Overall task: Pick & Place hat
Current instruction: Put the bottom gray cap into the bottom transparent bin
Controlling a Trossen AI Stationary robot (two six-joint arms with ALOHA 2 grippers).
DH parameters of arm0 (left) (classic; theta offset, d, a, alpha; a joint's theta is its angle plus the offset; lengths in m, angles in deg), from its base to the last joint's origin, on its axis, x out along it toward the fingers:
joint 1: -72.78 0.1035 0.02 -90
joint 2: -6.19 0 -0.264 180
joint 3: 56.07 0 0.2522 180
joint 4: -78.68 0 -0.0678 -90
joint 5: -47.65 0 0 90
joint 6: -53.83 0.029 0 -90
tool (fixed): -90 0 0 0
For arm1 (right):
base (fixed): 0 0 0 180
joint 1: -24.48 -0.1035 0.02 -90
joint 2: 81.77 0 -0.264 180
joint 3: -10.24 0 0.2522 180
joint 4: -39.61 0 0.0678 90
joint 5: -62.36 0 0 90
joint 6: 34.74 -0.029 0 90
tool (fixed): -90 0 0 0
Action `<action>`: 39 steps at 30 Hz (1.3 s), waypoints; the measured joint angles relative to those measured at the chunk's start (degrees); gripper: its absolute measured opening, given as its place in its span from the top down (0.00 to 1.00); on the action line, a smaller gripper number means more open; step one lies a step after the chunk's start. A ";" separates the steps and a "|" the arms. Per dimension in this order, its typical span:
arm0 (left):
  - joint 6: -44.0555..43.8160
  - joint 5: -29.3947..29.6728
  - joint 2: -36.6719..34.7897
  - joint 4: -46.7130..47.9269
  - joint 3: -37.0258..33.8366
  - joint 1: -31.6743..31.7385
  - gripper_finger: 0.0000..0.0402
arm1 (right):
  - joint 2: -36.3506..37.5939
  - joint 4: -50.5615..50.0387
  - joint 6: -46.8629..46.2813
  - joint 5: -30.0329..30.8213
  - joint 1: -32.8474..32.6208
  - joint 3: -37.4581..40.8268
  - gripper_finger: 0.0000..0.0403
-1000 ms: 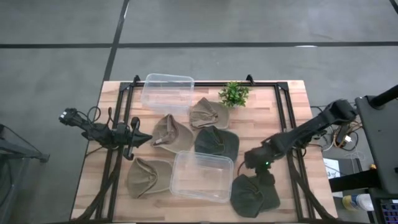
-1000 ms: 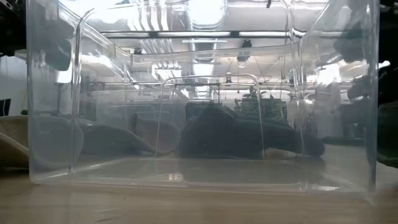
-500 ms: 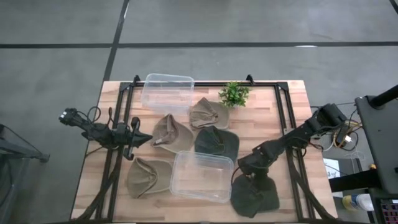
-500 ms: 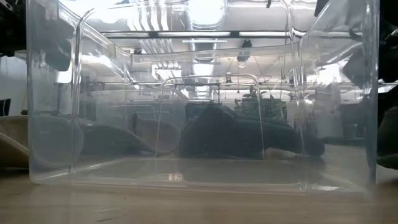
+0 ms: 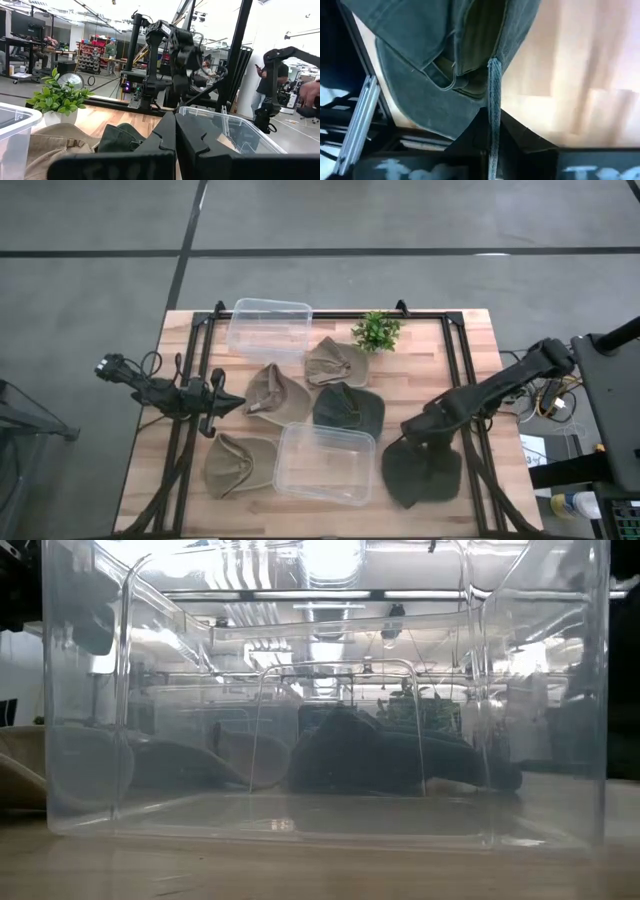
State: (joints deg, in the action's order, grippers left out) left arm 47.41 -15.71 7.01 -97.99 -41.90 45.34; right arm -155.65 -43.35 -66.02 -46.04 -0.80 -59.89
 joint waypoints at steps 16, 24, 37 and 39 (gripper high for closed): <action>0.00 0.01 -0.01 0.13 0.00 -0.01 1.00 | 7.77 -20.47 -4.41 22.53 0.02 -23.93 0.97; 0.00 -0.01 0.07 0.33 0.00 0.00 1.00 | 7.75 -16.05 2.57 29.17 0.04 -30.93 0.97; 0.00 0.00 0.07 0.11 0.00 -0.01 1.00 | 0.00 11.06 18.12 29.07 0.18 -31.19 0.97; 0.00 0.01 0.09 0.09 0.00 0.00 1.00 | -2.17 13.62 19.71 29.01 0.59 -31.19 0.97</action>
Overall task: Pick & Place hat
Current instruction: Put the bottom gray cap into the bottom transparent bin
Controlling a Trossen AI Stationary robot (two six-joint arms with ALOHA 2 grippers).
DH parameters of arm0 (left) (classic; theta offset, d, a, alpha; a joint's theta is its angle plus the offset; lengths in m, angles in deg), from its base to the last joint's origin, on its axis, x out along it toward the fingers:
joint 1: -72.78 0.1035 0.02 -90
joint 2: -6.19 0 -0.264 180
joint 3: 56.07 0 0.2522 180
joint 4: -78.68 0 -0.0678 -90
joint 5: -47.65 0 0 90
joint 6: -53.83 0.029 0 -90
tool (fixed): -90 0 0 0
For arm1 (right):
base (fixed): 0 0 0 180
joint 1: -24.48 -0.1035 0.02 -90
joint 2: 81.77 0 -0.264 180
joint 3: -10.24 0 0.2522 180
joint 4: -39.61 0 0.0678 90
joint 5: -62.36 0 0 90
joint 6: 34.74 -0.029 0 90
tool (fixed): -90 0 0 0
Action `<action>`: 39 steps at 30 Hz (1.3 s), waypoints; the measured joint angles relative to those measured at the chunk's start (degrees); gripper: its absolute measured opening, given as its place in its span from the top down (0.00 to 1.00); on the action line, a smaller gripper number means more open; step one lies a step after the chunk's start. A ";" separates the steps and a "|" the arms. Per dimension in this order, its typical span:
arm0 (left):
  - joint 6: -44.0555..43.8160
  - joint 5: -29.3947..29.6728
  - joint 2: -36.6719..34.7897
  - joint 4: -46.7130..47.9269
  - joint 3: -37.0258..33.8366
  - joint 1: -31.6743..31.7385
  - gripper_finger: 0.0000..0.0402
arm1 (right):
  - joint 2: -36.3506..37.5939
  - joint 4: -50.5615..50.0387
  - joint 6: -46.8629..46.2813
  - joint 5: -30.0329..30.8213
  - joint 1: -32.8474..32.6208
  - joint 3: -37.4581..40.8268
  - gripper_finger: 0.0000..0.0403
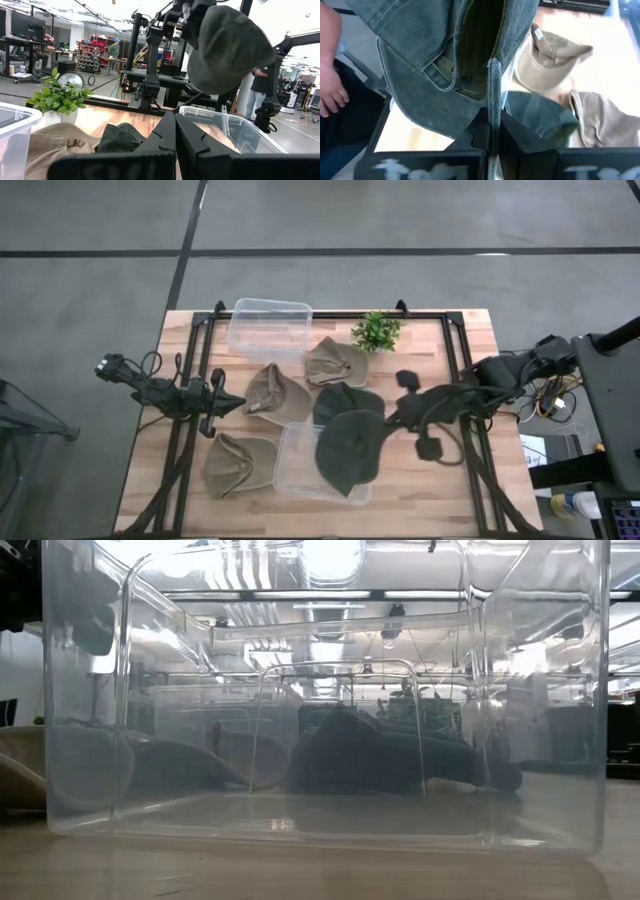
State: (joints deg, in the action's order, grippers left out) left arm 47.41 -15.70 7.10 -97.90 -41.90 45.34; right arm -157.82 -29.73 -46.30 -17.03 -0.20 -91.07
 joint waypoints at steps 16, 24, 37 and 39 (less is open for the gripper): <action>0.00 -0.02 0.00 0.18 0.00 0.00 1.00 | -16.10 9.64 2.72 -2.32 1.35 -0.17 0.97; 0.00 -0.01 0.00 0.17 0.00 -0.01 1.00 | -19.25 11.98 1.50 -4.24 2.37 -0.20 0.97; 0.00 -0.02 0.04 0.11 0.00 -0.02 1.00 | -20.36 10.73 -1.18 -4.65 2.73 -0.20 0.97; 0.00 0.00 0.04 0.11 0.00 -0.01 1.00 | -20.48 10.83 -1.58 -4.64 2.82 -0.20 0.97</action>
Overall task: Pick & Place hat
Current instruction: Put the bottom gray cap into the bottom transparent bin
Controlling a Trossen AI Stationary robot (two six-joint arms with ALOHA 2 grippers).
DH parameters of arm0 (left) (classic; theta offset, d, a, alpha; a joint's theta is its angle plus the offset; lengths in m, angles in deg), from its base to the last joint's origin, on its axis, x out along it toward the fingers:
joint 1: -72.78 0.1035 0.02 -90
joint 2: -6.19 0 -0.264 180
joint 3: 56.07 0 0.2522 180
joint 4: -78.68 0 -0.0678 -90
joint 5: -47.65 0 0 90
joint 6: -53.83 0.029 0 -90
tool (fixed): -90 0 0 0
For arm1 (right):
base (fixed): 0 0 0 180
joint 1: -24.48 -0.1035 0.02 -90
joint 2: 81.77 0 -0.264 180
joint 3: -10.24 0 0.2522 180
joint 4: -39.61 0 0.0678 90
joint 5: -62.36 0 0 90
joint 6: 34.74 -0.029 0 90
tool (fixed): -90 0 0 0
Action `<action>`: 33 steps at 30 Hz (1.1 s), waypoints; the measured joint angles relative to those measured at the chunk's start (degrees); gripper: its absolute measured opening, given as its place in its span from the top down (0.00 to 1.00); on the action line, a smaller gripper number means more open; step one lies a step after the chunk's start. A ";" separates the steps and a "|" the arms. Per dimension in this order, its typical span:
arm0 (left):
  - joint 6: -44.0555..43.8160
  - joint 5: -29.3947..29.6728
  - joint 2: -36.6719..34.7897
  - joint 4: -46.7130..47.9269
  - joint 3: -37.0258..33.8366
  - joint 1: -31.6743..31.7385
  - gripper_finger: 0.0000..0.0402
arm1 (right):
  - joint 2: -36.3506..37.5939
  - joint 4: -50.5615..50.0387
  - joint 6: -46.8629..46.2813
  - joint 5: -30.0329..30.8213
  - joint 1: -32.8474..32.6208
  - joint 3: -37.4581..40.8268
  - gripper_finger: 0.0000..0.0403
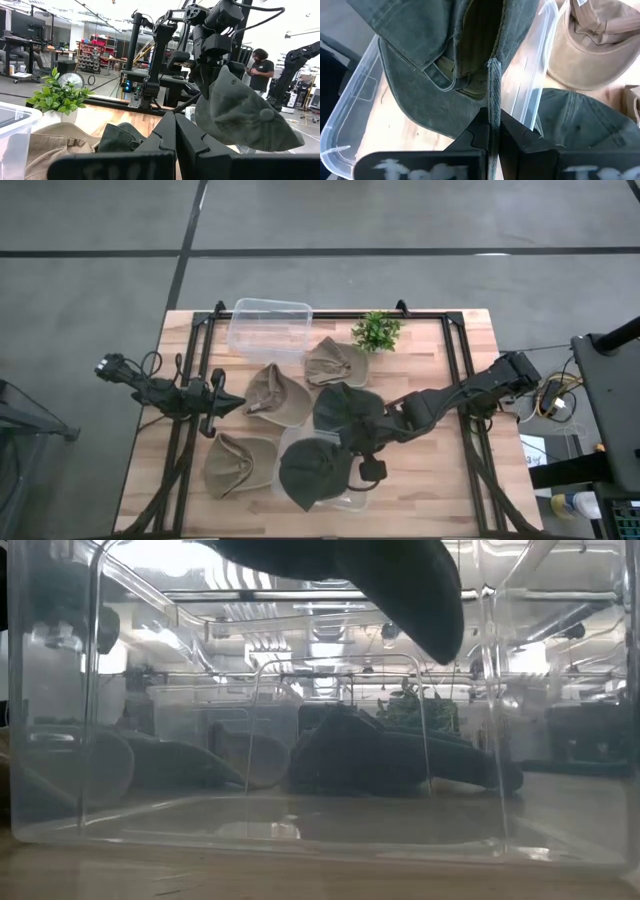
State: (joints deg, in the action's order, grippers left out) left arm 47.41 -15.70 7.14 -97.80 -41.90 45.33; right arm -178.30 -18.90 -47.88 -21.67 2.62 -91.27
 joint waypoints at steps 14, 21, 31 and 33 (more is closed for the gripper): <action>0.00 -0.02 0.00 0.04 0.00 0.01 1.00 | -0.23 -3.45 -6.75 -0.03 0.48 0.22 0.97; 0.00 -0.02 0.00 0.04 0.00 0.01 1.00 | -1.40 -3.45 -6.58 -0.59 0.56 0.26 0.97; 0.00 -0.02 0.00 0.04 0.00 -0.01 1.00 | -3.00 -4.32 -6.82 -1.61 0.54 0.33 0.97; 0.00 -0.01 0.00 0.04 0.00 0.01 1.00 | -3.15 -4.33 -6.82 -1.87 0.54 0.34 0.97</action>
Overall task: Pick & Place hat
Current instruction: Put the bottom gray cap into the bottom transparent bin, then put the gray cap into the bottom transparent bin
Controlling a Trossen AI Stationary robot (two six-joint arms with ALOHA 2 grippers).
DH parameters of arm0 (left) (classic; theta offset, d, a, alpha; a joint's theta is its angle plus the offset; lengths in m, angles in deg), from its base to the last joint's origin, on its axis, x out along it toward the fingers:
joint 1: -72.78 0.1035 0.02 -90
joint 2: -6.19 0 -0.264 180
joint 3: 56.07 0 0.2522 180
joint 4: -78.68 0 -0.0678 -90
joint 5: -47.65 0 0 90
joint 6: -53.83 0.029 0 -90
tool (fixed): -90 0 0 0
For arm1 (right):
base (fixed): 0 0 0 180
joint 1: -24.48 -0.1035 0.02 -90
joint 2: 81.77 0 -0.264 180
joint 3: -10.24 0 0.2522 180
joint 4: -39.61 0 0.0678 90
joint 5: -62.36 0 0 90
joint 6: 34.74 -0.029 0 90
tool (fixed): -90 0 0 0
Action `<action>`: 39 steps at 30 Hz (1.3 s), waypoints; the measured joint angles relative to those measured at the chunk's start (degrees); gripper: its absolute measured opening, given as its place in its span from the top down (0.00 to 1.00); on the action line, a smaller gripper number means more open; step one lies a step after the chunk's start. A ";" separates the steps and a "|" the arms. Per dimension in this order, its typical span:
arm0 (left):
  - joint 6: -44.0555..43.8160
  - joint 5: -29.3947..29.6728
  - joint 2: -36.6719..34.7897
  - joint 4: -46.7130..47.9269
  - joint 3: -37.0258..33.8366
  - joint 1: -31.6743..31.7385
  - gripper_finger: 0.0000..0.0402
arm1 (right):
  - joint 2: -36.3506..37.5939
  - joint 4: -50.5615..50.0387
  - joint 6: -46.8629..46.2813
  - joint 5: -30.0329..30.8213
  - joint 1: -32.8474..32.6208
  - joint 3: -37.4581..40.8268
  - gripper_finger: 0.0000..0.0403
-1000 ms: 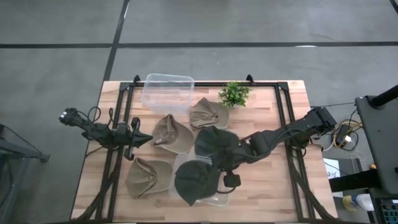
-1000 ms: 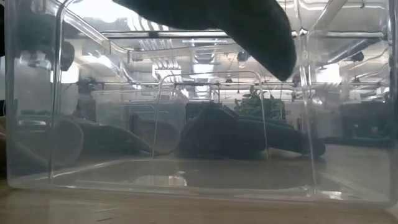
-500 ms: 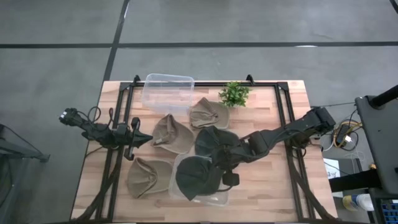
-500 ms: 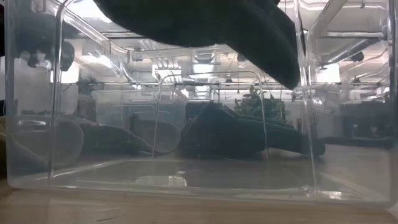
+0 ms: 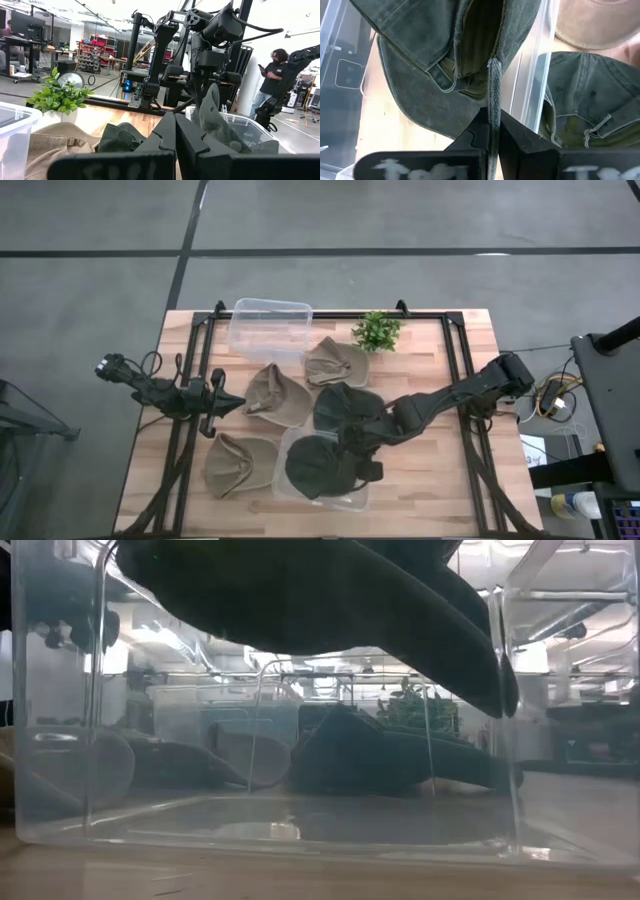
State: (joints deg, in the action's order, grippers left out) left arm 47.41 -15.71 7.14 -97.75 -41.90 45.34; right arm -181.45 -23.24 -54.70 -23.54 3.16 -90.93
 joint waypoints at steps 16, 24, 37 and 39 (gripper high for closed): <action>0.00 -0.01 0.02 -0.04 0.00 -0.01 1.00 | -4.47 -0.04 -1.05 -1.72 -0.04 -0.18 0.62; 0.00 0.00 0.04 -0.01 0.00 -0.01 1.00 | -2.29 -1.19 -0.54 -1.68 -0.04 -4.03 0.46; 0.00 0.00 0.14 -0.03 0.00 -0.01 1.00 | 5.83 -4.82 4.48 5.30 -2.21 -3.17 0.44; 0.00 -0.01 0.26 -0.13 0.00 0.00 1.00 | 7.26 -5.05 5.34 7.36 -3.01 -2.21 0.44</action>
State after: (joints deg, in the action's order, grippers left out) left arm 47.41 -15.72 7.40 -97.88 -41.90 45.34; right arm -174.18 -28.28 -49.36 -16.18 0.15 -93.14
